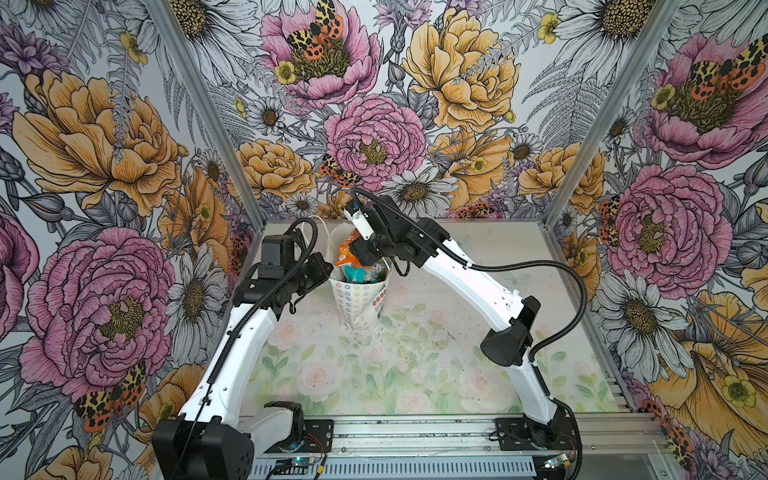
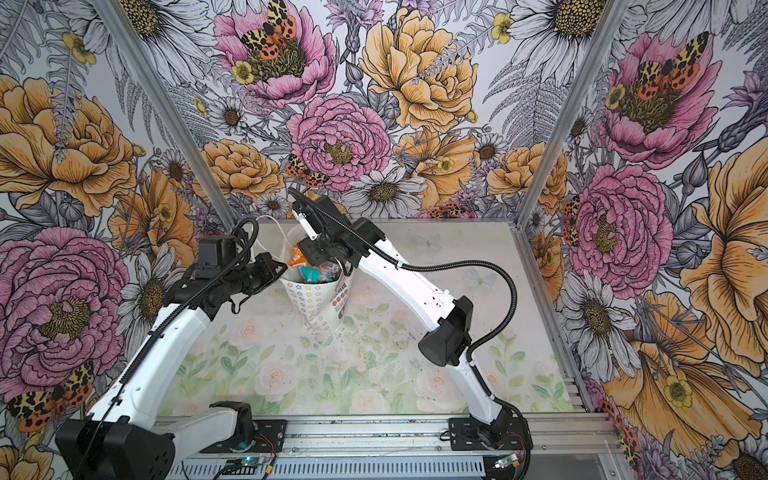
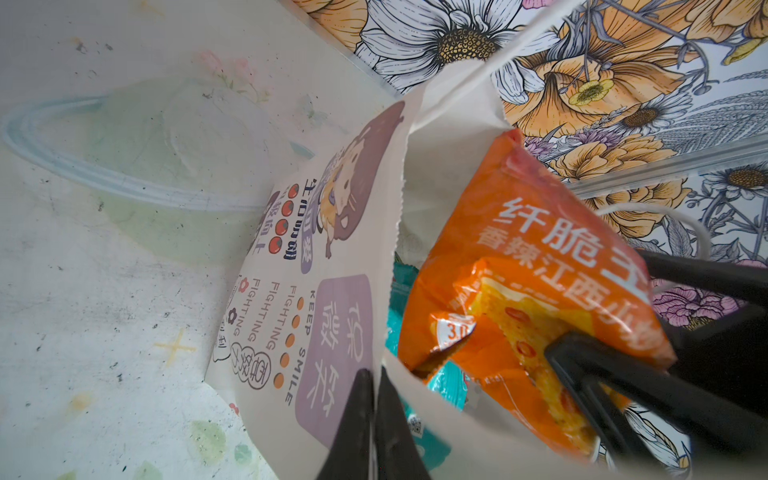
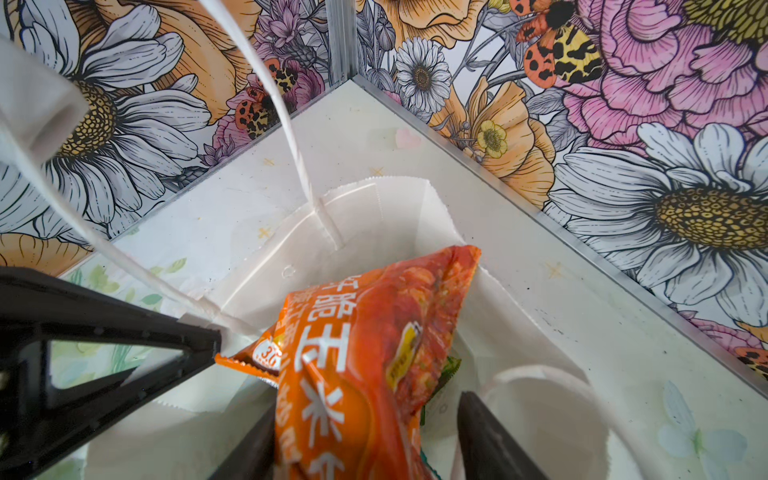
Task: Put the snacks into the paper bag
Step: 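Lower the orange snack bag into the paper bag and open the right gripper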
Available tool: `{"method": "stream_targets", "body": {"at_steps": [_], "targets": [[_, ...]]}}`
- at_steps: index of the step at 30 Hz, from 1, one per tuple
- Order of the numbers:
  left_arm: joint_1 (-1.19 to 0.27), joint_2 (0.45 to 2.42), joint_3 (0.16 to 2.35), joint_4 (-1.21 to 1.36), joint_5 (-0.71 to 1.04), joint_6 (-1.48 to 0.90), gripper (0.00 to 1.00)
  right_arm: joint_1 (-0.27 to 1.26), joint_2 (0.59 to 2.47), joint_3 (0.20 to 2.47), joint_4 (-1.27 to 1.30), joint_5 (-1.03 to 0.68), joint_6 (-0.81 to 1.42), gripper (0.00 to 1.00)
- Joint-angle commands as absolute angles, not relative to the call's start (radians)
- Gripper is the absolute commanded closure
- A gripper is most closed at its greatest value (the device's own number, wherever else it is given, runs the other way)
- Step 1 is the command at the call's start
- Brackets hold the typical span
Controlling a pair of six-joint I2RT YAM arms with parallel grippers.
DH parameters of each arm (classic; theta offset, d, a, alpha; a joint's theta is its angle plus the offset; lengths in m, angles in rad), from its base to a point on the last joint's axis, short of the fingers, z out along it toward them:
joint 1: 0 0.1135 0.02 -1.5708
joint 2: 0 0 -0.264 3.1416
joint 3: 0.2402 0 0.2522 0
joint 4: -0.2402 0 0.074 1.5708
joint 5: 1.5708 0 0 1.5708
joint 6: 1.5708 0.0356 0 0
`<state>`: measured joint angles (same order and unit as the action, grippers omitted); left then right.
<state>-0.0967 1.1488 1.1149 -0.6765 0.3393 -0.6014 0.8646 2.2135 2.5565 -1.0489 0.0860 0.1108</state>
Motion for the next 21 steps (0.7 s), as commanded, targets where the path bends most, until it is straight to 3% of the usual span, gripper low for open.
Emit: {"method": "stream_targets", "body": {"at_steps": [1,5,6,7,16,18,21], "targets": [[-0.109,1.141,1.145,-0.673,0.334,-0.619,0.75,0.864,2.206,2.582,-1.045,0.091,0.1,0.38],[-0.108,1.133,1.144,-0.674,0.334,-0.62,0.57,0.865,2.182,2.579,-1.049,0.044,0.095,0.29],[-0.107,1.13,1.143,-0.676,0.333,-0.62,0.53,0.865,2.176,2.576,-1.05,0.03,0.091,0.03],[-0.108,1.129,1.142,-0.678,0.332,-0.621,0.51,0.865,2.17,2.574,-1.051,0.014,0.085,0.0],[-0.107,1.084,1.145,-0.698,0.327,-0.631,0.24,0.864,2.09,2.581,-1.069,-0.092,0.064,0.0],[-0.108,1.065,1.161,-0.711,0.33,-0.632,0.03,0.864,2.048,2.603,-1.076,-0.119,0.071,0.0],[-0.107,1.028,1.171,-0.721,0.325,-0.637,0.01,0.864,1.961,2.611,-1.08,-0.155,0.067,0.0]]}}
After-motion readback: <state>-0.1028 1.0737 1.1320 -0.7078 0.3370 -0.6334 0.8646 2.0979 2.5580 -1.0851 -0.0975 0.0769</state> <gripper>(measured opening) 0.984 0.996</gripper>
